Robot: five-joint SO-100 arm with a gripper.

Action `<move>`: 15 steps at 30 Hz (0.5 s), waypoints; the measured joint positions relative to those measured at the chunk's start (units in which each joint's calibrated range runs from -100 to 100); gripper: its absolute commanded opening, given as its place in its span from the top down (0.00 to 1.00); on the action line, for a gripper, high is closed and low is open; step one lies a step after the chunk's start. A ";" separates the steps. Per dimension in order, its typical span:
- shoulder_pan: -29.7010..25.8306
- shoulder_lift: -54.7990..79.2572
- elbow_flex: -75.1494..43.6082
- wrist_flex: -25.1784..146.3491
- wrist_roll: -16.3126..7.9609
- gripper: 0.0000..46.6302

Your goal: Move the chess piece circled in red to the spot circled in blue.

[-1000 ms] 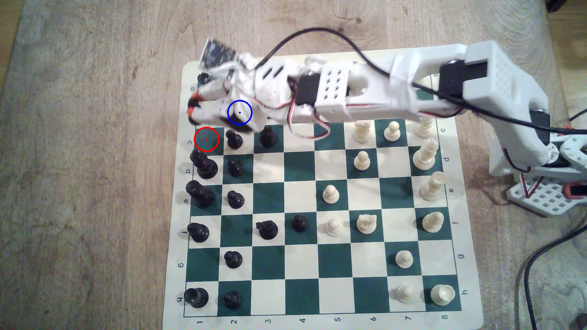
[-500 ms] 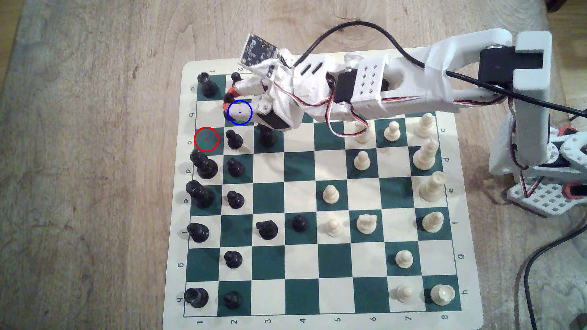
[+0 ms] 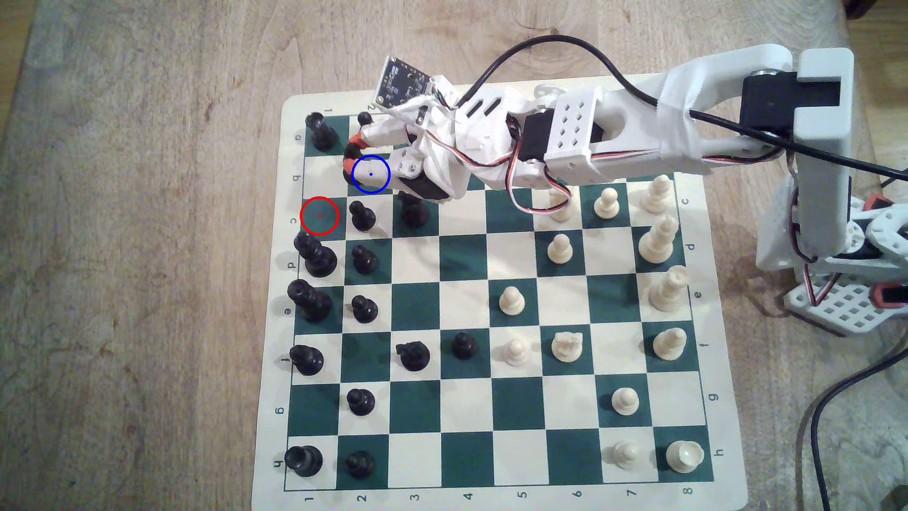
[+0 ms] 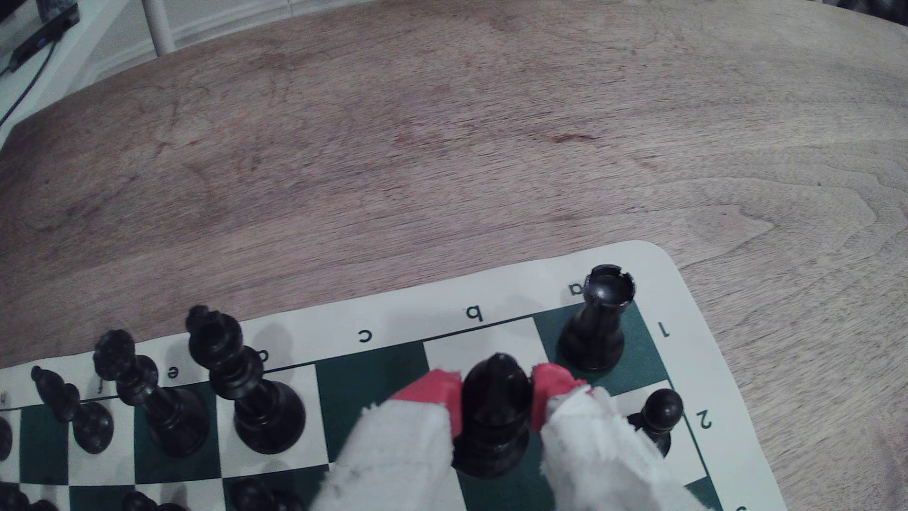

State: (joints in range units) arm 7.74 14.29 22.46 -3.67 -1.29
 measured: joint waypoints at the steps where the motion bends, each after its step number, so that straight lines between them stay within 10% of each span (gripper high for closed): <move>1: 0.22 0.00 0.00 0.00 0.10 0.99; 15: 1.18 2.35 0.00 0.00 0.93 0.99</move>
State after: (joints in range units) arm 8.92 16.63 22.46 -3.67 -0.37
